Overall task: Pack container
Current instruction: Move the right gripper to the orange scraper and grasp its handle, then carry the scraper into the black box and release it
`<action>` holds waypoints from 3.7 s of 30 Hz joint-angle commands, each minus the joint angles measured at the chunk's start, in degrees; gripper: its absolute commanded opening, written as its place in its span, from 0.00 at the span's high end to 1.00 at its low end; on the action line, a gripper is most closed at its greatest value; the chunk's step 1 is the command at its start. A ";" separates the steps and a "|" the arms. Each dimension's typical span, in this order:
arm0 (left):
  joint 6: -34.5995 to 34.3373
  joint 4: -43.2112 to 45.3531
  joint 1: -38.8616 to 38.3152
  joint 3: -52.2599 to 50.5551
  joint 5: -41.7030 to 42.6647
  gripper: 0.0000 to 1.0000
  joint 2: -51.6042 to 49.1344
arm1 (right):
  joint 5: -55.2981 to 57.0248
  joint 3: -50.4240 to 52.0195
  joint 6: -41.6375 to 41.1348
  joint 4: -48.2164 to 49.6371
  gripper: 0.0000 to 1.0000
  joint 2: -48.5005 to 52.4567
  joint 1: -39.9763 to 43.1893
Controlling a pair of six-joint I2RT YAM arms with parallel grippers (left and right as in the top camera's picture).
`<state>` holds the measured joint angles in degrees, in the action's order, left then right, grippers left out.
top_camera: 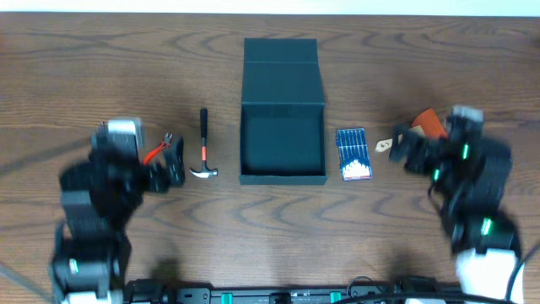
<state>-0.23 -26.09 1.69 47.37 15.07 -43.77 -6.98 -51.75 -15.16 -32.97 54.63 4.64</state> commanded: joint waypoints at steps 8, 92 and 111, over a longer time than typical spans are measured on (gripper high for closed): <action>2.08 -6.03 9.44 18.91 0.98 0.02 -28.94 | -7.85 -25.92 4.50 -5.49 0.01 25.35 1.09; 2.10 -9.49 11.15 18.86 0.92 0.02 -37.57 | -22.23 -29.51 18.29 3.41 0.99 34.12 -5.57; 2.10 -9.49 11.15 18.86 0.92 0.02 -37.57 | -15.32 -29.46 79.73 -6.34 0.99 43.32 -31.08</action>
<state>1.34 -35.57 12.60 65.19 15.31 -80.82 -23.75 -81.30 51.81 -39.57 94.85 -26.24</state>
